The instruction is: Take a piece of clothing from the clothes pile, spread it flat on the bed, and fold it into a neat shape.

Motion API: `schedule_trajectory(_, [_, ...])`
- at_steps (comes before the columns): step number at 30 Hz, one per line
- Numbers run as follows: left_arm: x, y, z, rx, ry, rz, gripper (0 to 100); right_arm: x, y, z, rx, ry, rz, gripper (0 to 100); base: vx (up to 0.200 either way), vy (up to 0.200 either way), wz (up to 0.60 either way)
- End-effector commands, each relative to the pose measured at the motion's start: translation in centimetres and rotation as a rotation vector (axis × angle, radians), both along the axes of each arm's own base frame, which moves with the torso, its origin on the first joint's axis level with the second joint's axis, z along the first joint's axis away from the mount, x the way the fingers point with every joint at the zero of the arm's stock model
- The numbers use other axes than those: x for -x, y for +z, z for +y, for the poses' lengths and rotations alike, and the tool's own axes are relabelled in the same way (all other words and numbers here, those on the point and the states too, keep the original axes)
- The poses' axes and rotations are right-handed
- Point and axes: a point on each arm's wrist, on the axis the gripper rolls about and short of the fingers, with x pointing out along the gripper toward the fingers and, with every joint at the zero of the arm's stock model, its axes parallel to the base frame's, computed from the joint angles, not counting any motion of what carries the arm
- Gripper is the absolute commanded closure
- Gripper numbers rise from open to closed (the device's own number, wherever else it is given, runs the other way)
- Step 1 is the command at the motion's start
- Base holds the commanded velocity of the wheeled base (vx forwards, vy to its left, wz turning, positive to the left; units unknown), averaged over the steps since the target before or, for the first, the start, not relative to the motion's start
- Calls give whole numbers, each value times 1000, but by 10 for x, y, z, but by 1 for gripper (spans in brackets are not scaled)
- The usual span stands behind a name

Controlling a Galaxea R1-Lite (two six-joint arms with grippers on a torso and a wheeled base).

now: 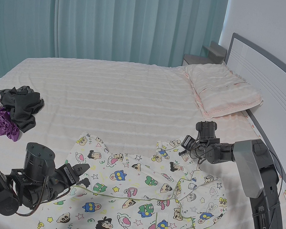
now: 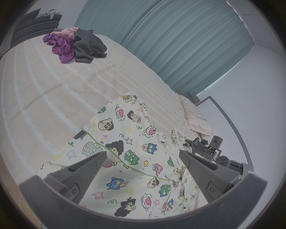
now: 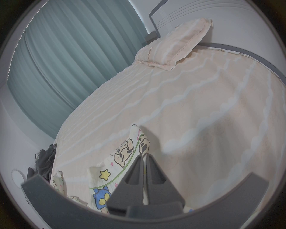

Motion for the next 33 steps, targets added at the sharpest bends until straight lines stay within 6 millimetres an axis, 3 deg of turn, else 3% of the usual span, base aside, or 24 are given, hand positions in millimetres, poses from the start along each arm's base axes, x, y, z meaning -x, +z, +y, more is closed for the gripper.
schedule_trajectory(1, [0, 0, 0, 0, 0, -1, 0, -3, 4, -8, -4, -17, -12, 100, 0, 0, 0])
schedule_trajectory(9, [0, 0, 0, 0, 0, -1, 0, -8, -6, -21, -7, -51, -4, 100, 0, 0, 0])
schedule_trajectory(17, [0, 0, 0, -1, 0, 0, 0, -8, -29, -27, -24, -153, 37, 100, 0, 0, 0])
schedule_trajectory(24, [0, 0, 0, -1, 0, 0, 0, -10, -19, -35, -37, -181, 19, 100, 0, 0, 0])
schedule_trajectory(33, [0, 0, 0, 0, 0, -1, 0, -15, 17, -41, -96, -207, -86, 100, 0, 0, 0])
